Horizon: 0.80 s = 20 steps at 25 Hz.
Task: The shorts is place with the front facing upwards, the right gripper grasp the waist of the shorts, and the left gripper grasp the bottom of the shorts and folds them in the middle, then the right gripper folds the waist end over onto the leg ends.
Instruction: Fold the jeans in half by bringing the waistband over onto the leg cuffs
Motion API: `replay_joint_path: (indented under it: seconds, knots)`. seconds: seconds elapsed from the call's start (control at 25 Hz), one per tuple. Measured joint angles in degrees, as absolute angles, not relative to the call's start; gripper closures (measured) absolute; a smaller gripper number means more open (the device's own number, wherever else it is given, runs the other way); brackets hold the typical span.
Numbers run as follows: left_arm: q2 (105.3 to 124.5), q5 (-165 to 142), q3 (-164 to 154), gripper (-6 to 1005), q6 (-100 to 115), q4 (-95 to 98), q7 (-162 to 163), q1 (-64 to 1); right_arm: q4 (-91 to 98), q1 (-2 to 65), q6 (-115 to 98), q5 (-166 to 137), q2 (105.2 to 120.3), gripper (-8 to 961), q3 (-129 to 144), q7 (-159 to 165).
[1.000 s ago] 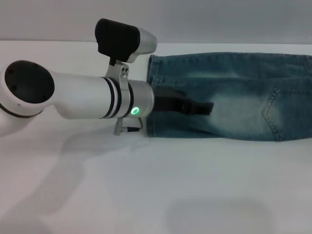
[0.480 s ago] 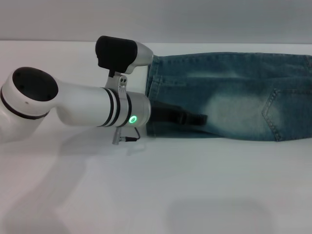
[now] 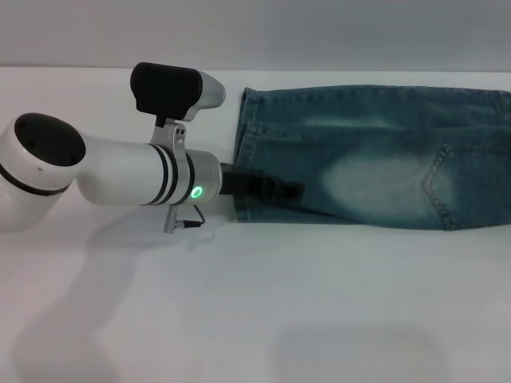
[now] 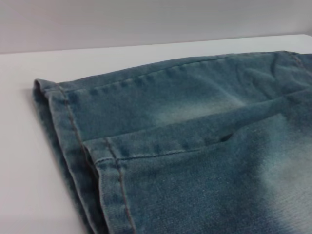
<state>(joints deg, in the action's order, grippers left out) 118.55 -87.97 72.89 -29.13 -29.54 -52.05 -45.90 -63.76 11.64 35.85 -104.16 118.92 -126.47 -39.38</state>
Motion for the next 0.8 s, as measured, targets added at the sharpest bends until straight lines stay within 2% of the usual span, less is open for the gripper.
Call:
replay_joint_path:
  seconds: [0.8]
  knots:
    - [117.22,-89.4,86.0,140,-21.7,-22.9,-61.3,-44.8,-62.7,11.8,37.8,-104.1,119.00,316,-125.6,-39.8]
